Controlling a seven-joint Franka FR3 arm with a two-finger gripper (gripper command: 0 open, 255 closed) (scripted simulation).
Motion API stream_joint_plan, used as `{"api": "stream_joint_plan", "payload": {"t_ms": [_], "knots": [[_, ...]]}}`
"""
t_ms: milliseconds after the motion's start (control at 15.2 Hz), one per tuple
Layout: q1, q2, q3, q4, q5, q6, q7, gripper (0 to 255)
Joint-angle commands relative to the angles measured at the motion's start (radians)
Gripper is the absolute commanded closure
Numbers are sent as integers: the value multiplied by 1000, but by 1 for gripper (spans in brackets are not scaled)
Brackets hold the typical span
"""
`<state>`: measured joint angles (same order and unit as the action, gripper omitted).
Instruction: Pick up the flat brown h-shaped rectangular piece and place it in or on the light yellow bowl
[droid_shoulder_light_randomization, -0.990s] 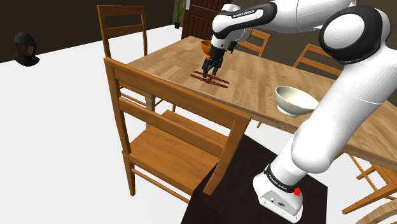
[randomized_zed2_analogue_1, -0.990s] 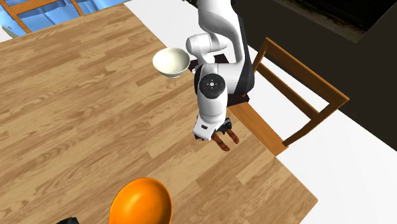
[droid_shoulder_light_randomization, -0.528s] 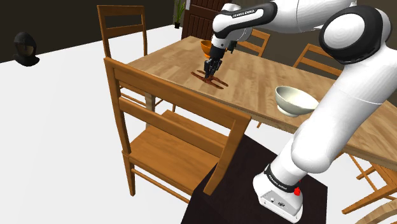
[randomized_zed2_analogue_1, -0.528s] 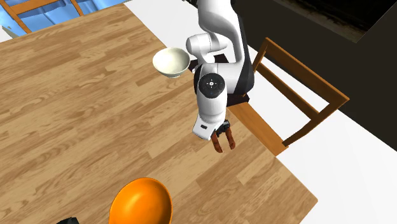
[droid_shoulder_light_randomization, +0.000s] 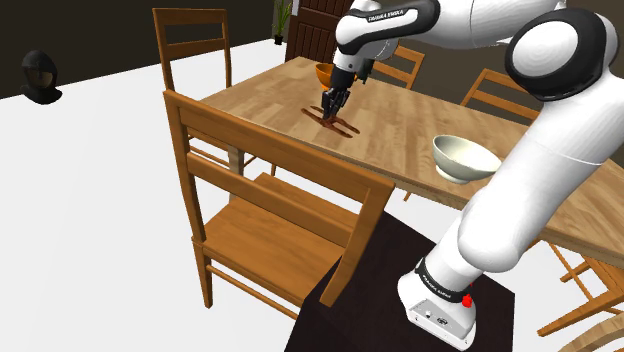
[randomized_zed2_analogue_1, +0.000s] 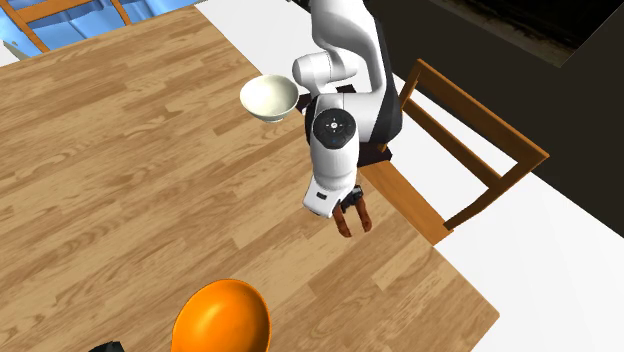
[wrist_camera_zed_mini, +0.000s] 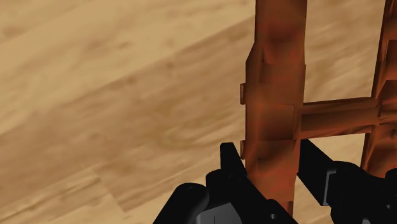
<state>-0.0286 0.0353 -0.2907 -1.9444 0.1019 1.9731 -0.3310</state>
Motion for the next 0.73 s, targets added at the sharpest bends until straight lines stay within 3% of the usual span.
{"api": "stream_joint_plan", "payload": {"t_ms": [0,660], "knots": [[0,-4,0,23,-2,-27,2,255],[0,-21,-1,137,-12,-157,17,255]]}}
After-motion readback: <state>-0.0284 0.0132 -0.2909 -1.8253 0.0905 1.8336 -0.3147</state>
